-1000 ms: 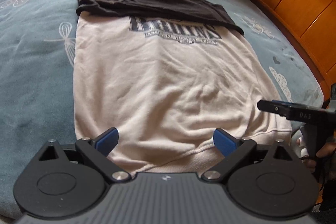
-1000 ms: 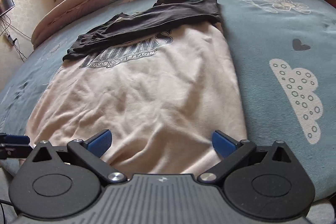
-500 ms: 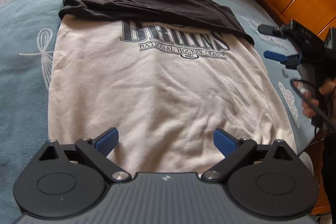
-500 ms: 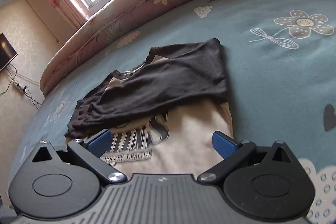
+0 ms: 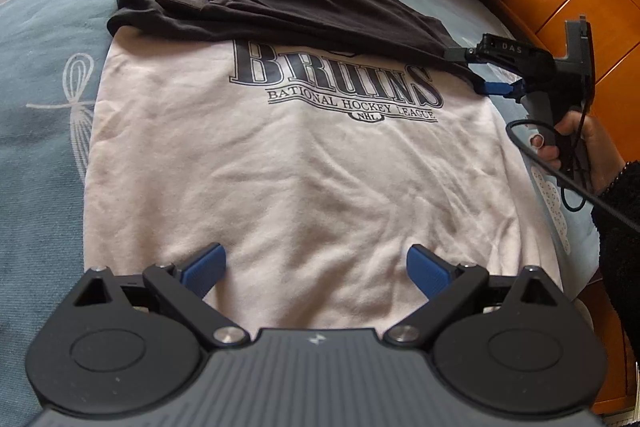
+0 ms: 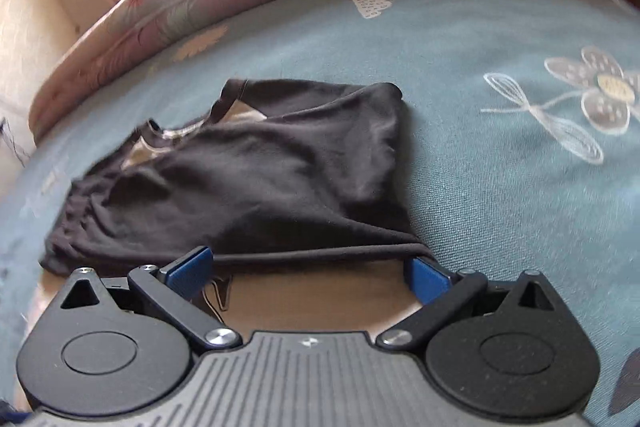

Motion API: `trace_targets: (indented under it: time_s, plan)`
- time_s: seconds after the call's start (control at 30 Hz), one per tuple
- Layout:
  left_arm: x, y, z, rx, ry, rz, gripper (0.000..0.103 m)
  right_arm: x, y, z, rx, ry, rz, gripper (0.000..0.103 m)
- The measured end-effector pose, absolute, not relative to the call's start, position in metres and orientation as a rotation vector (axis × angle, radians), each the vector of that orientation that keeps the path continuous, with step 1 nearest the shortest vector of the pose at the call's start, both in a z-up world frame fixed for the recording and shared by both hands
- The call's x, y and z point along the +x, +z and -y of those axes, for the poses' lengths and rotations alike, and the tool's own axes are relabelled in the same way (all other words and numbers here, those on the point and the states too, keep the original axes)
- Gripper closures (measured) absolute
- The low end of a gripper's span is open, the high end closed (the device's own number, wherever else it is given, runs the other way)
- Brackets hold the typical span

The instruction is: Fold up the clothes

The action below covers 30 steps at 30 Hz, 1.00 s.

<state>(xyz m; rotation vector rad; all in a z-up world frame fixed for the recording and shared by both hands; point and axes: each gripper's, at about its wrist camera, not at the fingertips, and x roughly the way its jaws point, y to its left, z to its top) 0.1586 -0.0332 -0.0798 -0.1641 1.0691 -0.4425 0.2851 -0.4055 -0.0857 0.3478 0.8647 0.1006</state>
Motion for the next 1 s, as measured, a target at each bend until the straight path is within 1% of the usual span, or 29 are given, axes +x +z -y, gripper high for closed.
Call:
trace_targets:
  time_s: [0.1, 0.23, 0.4, 0.5, 0.6, 0.73, 0.83, 0.9, 0.93, 0.97, 1.0]
  plan:
    - [0.157, -0.074, 0.03, -0.153, -0.449, -1.053, 0.006, 0.277, -0.08, 0.4, 0.311, 0.089, -0.903, 0.0]
    - [0.156, -0.071, 0.033, -0.153, -0.481, -1.04, 0.006, 0.243, -0.063, 0.384, 0.332, 0.173, -0.903, 0.0]
    - [0.143, -0.081, 0.04, -0.07, -0.505, -1.064, 0.006, 0.2, -0.09, 0.377, 0.368, 0.217, -0.986, 0.0]
    - [0.129, -0.078, 0.035, 0.001, -0.502, -1.087, 0.006, 0.166, -0.091, 0.394, 0.4, 0.2, -0.976, 0.0]
    - [0.119, -0.073, 0.031, 0.046, -0.488, -1.11, 0.006, 0.138, -0.076, 0.401, 0.412, 0.181, -0.968, 0.0]
    - [0.111, -0.059, 0.035, 0.064, -0.513, -1.074, 0.006, 0.112, -0.06, 0.384, 0.437, 0.27, -0.932, 0.0]
    - [0.105, -0.065, 0.044, 0.113, -0.535, -1.085, 0.005, 0.101, -0.065, 0.359, 0.418, 0.315, -0.949, 0.0]
    - [0.098, -0.072, 0.046, 0.144, -0.528, -1.097, 0.005, 0.096, -0.08, 0.345, 0.375, 0.294, -0.997, 0.0]
    - [0.094, -0.074, 0.046, 0.155, -0.526, -1.096, 0.005, 0.09, -0.084, 0.342, 0.351, 0.282, -0.984, 0.0]
    - [0.09, -0.075, 0.045, 0.167, -0.523, -1.095, 0.001, 0.083, -0.088, 0.339, 0.328, 0.27, -0.971, 0.0]
    - [0.085, -0.077, 0.045, 0.178, -0.521, -1.094, 0.001, 0.078, -0.09, 0.338, 0.319, 0.261, -0.963, 0.0]
